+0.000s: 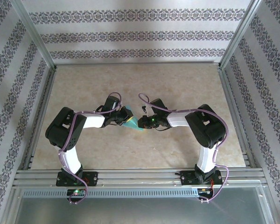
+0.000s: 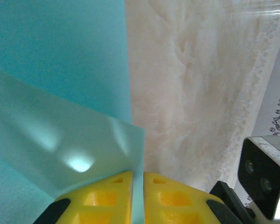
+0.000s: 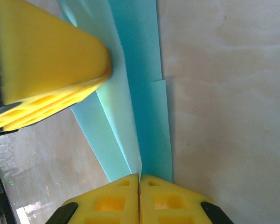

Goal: Fold a paper plane with a square sheet of paper (pick it up from the middle)
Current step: Fourth fold the wing at the center of the table.

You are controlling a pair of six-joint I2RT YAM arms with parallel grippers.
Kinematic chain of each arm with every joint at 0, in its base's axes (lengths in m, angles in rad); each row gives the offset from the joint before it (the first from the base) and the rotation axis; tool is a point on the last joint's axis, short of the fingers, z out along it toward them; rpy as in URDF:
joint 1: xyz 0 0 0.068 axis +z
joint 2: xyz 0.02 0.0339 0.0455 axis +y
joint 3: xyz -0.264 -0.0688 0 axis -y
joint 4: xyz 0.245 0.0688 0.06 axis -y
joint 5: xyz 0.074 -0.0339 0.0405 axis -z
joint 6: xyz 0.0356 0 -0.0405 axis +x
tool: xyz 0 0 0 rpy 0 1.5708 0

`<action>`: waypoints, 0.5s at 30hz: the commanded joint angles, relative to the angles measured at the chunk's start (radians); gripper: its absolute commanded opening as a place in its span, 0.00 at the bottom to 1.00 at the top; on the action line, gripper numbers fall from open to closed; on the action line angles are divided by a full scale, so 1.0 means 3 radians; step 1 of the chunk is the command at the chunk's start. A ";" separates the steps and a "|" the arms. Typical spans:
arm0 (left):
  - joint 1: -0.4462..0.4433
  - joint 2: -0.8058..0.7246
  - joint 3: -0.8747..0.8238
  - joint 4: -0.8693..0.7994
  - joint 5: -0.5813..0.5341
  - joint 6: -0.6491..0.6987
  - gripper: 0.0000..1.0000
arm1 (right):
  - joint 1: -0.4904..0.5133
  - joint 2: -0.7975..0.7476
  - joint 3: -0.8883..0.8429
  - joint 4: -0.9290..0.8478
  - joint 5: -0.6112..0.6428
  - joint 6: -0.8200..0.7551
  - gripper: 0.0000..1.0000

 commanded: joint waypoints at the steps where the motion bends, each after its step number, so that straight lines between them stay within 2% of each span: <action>1: -0.0034 -0.0204 0.0025 0.0035 -0.0024 0.0160 0.16 | -0.0022 0.0160 -0.0084 -0.0438 0.0093 -0.0009 0.09; 15: -0.0011 -0.0218 -0.0225 0.0272 -0.0013 0.0103 0.15 | -0.0057 0.0201 -0.0150 -0.0335 0.0059 0.0053 0.06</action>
